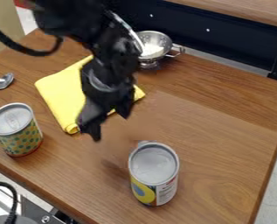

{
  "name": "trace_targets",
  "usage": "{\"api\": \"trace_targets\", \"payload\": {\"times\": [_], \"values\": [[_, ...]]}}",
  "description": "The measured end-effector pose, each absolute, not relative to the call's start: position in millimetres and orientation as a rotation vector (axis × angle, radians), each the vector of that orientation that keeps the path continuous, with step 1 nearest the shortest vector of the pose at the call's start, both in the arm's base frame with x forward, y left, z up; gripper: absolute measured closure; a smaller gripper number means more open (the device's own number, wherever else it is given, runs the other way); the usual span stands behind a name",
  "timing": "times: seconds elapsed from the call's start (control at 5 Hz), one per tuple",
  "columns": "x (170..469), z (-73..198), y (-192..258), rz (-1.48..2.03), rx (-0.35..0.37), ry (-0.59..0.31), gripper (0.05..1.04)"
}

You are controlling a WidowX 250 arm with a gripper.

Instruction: Move the can to the bottom right of the table

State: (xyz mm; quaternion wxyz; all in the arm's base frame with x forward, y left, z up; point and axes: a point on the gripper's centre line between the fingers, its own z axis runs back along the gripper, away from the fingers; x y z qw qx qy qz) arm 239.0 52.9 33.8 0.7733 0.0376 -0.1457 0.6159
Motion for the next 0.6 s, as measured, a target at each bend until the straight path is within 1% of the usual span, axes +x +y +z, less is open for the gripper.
{"api": "trace_targets", "payload": {"times": [0.2, 0.4, 0.6], "values": [[258.6, 46.6, 75.1, 1.222, 0.12, -0.363, 0.085], [271.5, 49.7, 81.8, 1.105, 0.159, -0.384, 0.085], [285.0, 53.1, 78.7, 0.89, 0.156, -0.436, 0.085]]}}
